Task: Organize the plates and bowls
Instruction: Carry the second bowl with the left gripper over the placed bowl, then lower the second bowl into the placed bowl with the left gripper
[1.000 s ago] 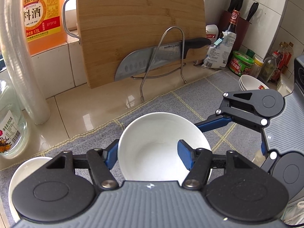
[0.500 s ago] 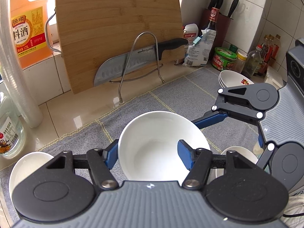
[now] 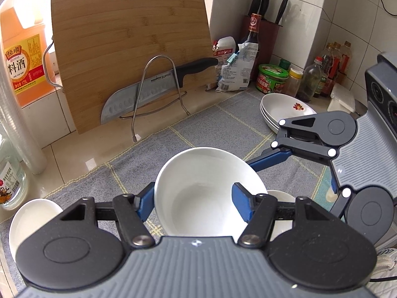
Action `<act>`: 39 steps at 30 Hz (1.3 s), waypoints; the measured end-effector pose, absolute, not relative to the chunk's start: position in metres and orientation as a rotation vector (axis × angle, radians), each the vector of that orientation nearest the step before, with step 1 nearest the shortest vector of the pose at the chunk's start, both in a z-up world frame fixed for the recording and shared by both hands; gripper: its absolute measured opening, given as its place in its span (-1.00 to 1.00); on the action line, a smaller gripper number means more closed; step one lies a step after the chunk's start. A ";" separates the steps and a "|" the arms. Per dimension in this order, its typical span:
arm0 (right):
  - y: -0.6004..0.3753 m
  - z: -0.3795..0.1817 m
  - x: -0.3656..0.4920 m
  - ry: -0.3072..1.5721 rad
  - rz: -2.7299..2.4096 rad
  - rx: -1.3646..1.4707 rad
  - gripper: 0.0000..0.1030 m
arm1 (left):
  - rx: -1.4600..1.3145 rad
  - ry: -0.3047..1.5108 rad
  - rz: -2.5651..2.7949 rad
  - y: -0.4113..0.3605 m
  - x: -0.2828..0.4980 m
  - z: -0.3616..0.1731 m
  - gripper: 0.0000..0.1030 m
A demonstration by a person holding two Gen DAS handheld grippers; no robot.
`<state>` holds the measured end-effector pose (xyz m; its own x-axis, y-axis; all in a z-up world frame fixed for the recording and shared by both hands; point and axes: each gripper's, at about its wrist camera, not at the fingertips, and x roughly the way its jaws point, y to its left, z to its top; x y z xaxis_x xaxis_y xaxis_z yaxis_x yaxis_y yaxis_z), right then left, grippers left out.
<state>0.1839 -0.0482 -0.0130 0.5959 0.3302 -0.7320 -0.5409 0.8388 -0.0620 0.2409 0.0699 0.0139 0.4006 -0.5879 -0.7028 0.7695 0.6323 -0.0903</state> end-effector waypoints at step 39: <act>-0.087 -0.026 0.113 0.873 0.425 -0.195 0.75 | 0.338 0.843 -1.010 0.018 0.190 -0.011 0.24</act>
<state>0.1132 -0.0873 -0.0261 0.5663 0.2800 -0.7752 -0.4371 0.8994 0.0056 0.1901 0.0177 -0.0107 0.2596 -0.6049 -0.7528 0.8490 0.5145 -0.1206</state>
